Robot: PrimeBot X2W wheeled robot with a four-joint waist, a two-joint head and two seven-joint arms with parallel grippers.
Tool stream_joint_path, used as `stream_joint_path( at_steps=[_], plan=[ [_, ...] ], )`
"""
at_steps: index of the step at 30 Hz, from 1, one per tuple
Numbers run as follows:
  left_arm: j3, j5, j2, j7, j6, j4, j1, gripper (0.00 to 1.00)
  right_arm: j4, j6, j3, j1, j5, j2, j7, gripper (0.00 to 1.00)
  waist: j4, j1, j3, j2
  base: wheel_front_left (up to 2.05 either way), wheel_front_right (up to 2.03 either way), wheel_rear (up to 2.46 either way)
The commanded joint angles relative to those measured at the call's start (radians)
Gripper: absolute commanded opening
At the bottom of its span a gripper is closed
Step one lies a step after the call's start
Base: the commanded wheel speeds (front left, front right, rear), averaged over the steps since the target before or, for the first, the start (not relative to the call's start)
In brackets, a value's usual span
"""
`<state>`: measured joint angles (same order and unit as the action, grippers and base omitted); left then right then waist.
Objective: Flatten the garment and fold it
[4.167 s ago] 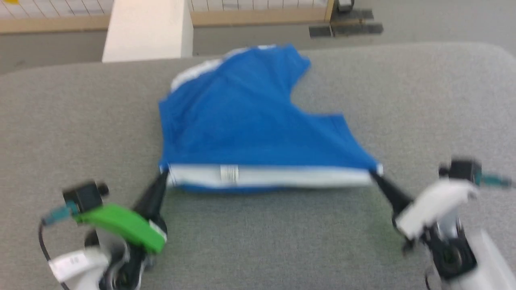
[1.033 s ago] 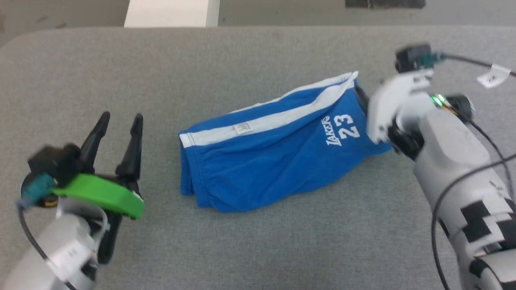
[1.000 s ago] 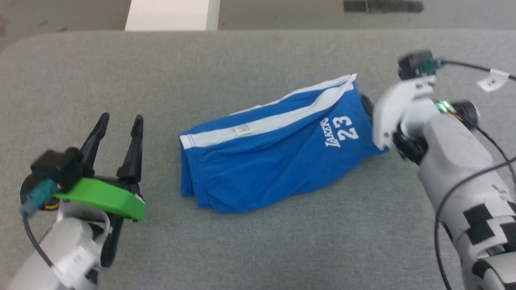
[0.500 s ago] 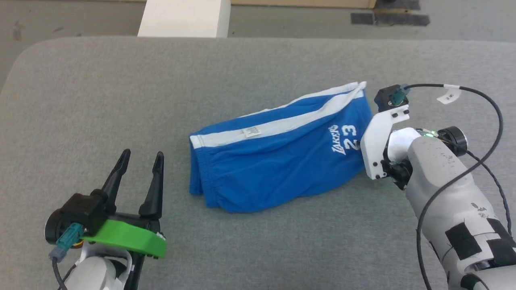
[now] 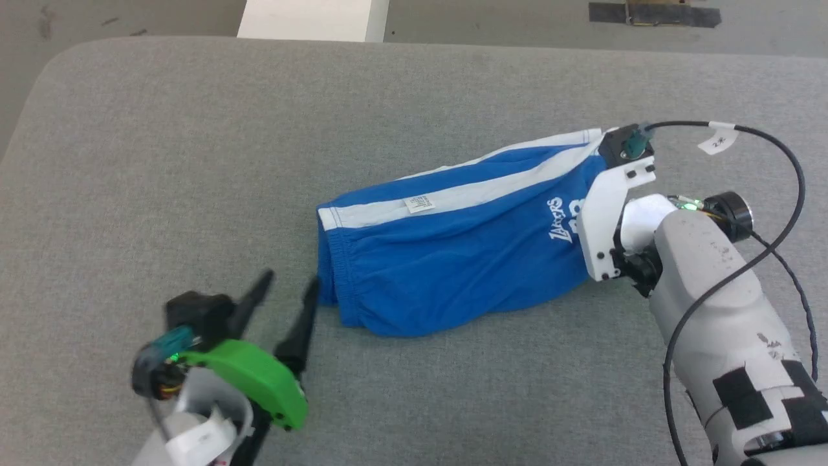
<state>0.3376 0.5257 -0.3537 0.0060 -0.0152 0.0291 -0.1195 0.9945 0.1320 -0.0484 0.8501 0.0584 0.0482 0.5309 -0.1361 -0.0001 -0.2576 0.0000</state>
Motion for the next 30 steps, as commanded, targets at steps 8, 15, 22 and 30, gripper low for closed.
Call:
stream_joint_path(
  at_steps=[8, 15, 22, 30],
  plan=[
    [0.064, 0.049, -0.003, 0.436, -0.118, 0.019, -0.118, 1.0, -0.149, -0.001, -0.053, -0.118, -0.055, 0.002, 0.093, 0.0, 0.05, 0.0001, -0.005, 0.0, 0.0, 0.0, 0.0],
    [0.074, 0.053, -0.022, 0.551, -0.133, -0.184, -0.179, 1.0, -0.264, -0.001, -0.109, -0.151, -0.104, 0.002, 0.141, 0.0, 0.077, 0.0001, -0.03, 0.0, 0.0, 0.0, 0.0],
    [0.096, 0.148, 0.012, 0.622, -0.065, -0.222, -0.163, 0.0, -0.346, -0.001, -0.112, -0.19, -0.109, 0.002, 0.172, 0.0, 0.087, 0.0001, -0.024, 0.0, 0.0, 0.0, 0.0],
    [0.056, 0.205, 0.021, 0.598, -0.039, -0.175, -0.18, 0.0, -0.445, -0.001, -0.06, -0.254, -0.124, 0.002, 0.166, 0.0, 0.085, 0.0001, 0.023, 0.0, 0.0, 0.0, 0.0]
  ],
)
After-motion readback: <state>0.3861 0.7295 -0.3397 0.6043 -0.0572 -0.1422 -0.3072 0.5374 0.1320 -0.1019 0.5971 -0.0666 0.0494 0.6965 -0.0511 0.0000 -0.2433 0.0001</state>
